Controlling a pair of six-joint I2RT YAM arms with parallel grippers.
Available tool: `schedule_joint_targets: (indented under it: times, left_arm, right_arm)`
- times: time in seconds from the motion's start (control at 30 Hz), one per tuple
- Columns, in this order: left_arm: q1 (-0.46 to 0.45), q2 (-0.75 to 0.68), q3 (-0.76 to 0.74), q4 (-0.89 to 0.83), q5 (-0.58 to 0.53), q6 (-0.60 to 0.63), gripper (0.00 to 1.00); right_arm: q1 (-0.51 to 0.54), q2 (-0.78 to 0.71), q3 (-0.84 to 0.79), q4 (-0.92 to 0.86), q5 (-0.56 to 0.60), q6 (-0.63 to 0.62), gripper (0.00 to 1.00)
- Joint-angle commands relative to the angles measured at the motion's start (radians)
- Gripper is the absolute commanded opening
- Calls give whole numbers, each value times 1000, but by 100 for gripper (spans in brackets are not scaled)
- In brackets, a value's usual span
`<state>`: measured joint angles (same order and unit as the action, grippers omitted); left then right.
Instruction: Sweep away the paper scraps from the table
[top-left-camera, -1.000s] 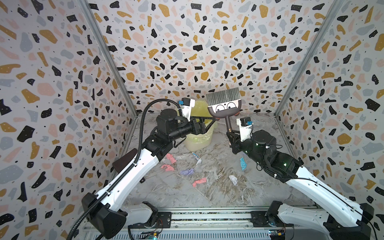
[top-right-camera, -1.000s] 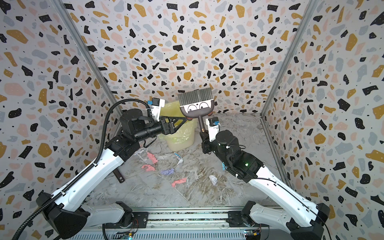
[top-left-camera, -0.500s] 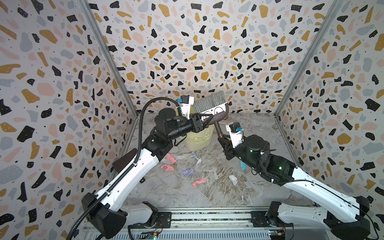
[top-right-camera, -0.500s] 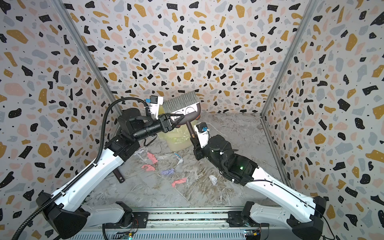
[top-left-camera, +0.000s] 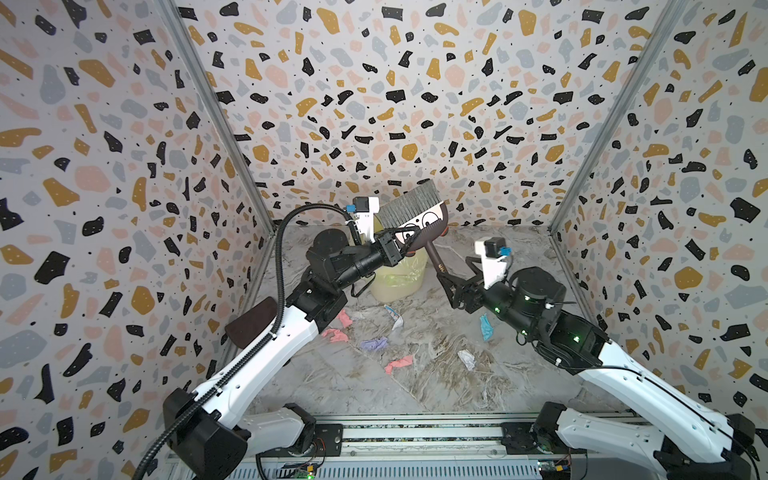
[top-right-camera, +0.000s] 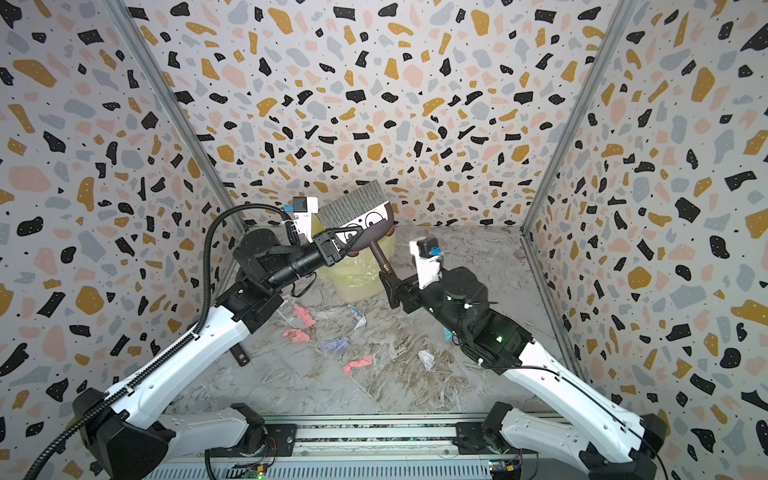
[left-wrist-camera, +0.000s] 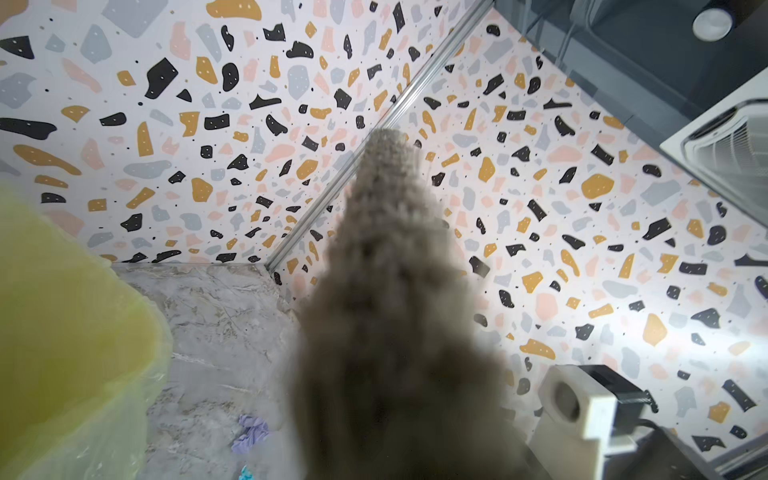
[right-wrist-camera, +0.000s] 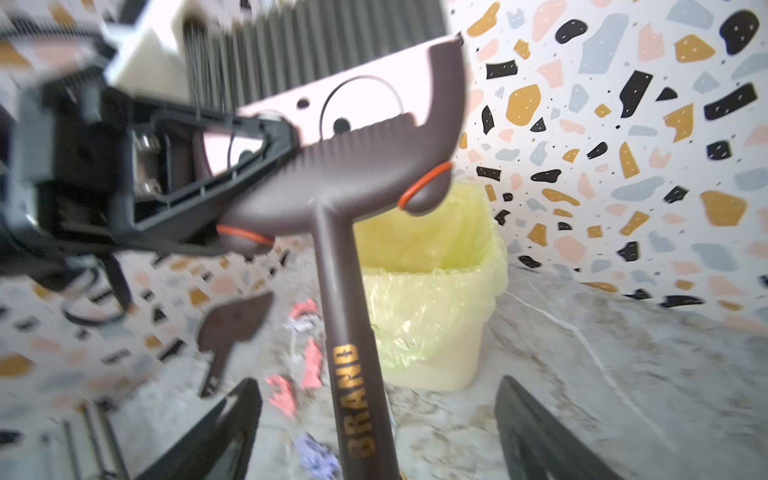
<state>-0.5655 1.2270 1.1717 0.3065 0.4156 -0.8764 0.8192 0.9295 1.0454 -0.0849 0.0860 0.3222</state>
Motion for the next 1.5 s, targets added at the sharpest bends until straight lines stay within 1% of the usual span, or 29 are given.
schedule_joint_targets:
  times: [0.0, 0.07, 0.13, 0.3, 0.43, 0.57, 0.93, 1.1, 1.3, 1.47]
  left_arm:
    - [-5, -31, -15, 297, -44, -118, 0]
    - [-16, -22, -25, 359, -56, -144, 0]
    - [-31, -9, -26, 407, -64, -159, 0]
    - [-71, 26, -30, 475, -86, -167, 0]
    - [-92, 44, -46, 534, -105, -184, 0]
    - [-103, 51, -59, 556, -118, -189, 0]
    - [-108, 56, -67, 541, -118, -176, 0]
    - [-111, 64, -59, 546, -116, -177, 0]
    - [-116, 71, -51, 532, -106, -172, 0]
    - [-119, 77, -54, 523, -100, -169, 0]
  right_arm:
    - [-90, -77, -107, 218, -254, 180, 98]
    - [-136, -100, -173, 319, -327, 252, 100]
    - [-174, -111, -227, 428, -387, 323, 99]
    - [-240, -101, -325, 723, -507, 488, 99]
    - [-265, -83, -370, 903, -536, 576, 99]
    - [-294, -68, -399, 1018, -556, 644, 91]
    - [-310, -41, -394, 1053, -580, 689, 74]
    - [-310, -12, -387, 1072, -598, 709, 69]
    - [-311, -9, -384, 1068, -588, 710, 63]
    - [-321, -4, -388, 1072, -591, 718, 56]
